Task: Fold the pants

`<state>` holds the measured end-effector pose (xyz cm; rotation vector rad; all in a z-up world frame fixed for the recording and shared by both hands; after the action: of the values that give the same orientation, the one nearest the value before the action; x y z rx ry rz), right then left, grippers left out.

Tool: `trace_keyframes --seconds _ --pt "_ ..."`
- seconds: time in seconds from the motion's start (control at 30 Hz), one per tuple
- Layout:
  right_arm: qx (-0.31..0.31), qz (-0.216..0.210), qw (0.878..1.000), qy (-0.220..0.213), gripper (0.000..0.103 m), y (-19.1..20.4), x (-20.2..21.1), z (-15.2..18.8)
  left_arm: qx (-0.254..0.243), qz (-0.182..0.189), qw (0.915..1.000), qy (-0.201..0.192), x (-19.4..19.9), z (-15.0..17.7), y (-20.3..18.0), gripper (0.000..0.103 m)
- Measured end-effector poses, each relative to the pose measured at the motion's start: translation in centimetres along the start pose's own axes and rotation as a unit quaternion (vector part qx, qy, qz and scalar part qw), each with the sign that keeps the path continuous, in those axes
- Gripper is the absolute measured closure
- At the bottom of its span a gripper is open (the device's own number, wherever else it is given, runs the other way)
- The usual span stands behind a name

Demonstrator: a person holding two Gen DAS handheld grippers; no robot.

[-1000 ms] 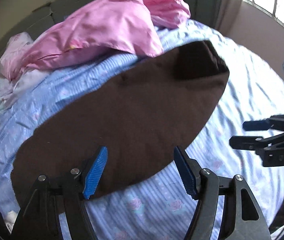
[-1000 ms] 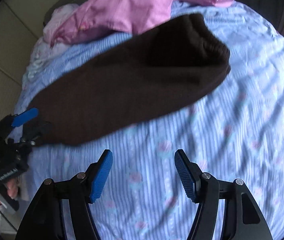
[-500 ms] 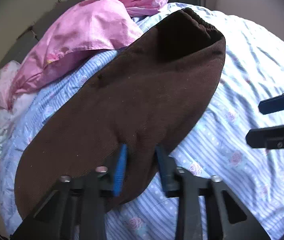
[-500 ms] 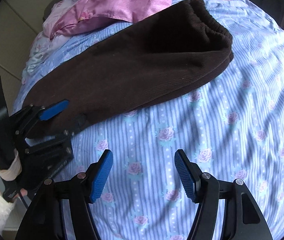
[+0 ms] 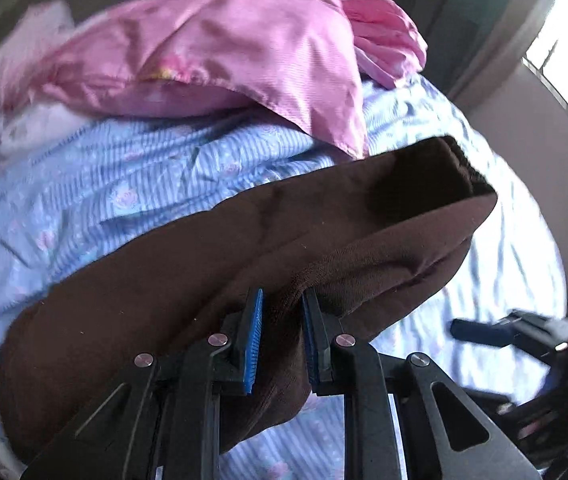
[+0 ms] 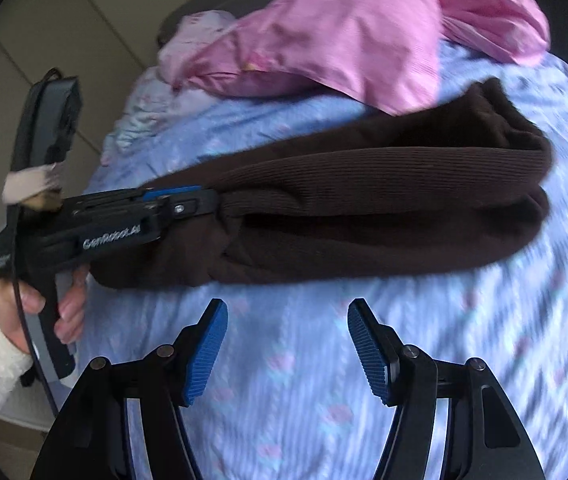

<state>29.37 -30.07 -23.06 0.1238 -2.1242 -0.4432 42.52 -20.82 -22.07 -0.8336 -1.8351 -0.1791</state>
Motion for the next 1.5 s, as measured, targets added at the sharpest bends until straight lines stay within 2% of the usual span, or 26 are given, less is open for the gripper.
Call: trace_keyframes --seconds 0.17,0.3,0.4,0.47,0.57,0.63,0.73,0.77,0.8,0.9,1.07,1.1,1.27,1.3,1.37,1.43,1.5 --pt "0.024 -0.049 0.998 0.009 0.046 2.2 -3.0 -2.4 0.037 0.043 0.9978 0.035 -0.8 -0.3 1.3 0.083" --pt "0.044 -0.078 0.996 0.029 0.047 3.6 -5.2 -3.0 0.029 0.039 0.9981 0.038 -1.0 -0.6 1.4 0.082" --pt "0.042 -0.104 0.992 0.051 0.056 4.9 -6.8 -2.7 0.022 0.037 0.9984 0.036 -0.9 -0.8 1.6 0.083" --pt "0.042 -0.119 0.99 0.06 0.058 5.7 -7.3 -2.2 0.02 0.037 0.9985 0.035 -0.8 -1.0 1.8 0.083" --pt "0.053 -0.118 0.989 0.068 0.06 6.9 -8.2 -1.4 0.02 0.041 0.9983 0.035 -0.6 -0.9 2.0 0.081" --pt "0.052 -0.11 0.99 0.065 0.068 7.2 -8.7 -1.4 0.02 0.043 0.9982 0.036 -0.3 -0.6 2.0 0.077" --pt "0.024 -0.109 0.991 0.069 0.078 7.0 -9.3 -1.5 0.026 0.049 0.998 0.031 1.3 -0.1 2.1 0.063" --pt "0.017 -0.11 0.991 0.072 0.085 6.9 -9.1 -1.3 0.029 0.045 0.9984 0.019 2.2 0.0 2.3 0.056" --pt "0.015 -0.115 0.991 0.072 0.087 6.8 -8.8 -1.2 0.032 0.023 0.9992 -0.007 3.8 0.3 2.8 0.045" --pt "-0.017 -0.132 0.989 0.066 0.088 6.7 -6.5 0.2 0.018 -0.02 0.9988 -0.042 6.1 1.3 3.6 0.039" --pt "-0.035 -0.106 0.991 0.07 0.089 7.5 -5.6 2.1 0.014 -0.072 0.9973 0.011 3.9 4.8 4.9 0.039" --pt "-0.034 -0.1 0.991 0.08 0.093 7.7 -5.7 2.9 0.014 -0.088 0.9958 0.02 3.2 5.6 5.3 0.039" --pt "-0.04 -0.08 0.988 0.128 0.095 7.1 -7.6 5.4 -0.037 -0.166 0.9852 0.023 -0.6 8.2 5.8 0.038" --pt "-0.039 -0.075 0.987 0.134 0.101 7.0 -8.0 5.5 -0.047 -0.179 0.9825 0.022 -0.9 8.3 5.6 0.036" --pt "-0.038 -0.08 0.986 0.141 0.101 7.2 -8.3 5.6 -0.045 -0.188 0.981 0.019 -0.9 8.1 5.7 0.035" --pt "-0.031 -0.059 0.989 0.136 0.101 7.3 -8.1 5.4 -0.035 -0.181 0.9828 0.013 0.3 7.7 5.6 0.036" --pt "-0.026 -0.039 0.991 0.127 0.099 7.2 -7.3 5.4 -0.025 -0.182 0.9826 -0.024 3.3 7.6 5.8 0.036"
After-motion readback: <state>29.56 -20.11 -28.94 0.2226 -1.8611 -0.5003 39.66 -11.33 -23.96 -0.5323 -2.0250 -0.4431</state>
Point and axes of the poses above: each gripper's, at about its wrist camera, not at the fingertips, and x roughly against the way its jaws point, y to its left, z to its underside, the point moved 4 cm from there along -x, roughly the way its jaws point, and after that the axes turned 2 degrees about x, right-handed, at the moved point
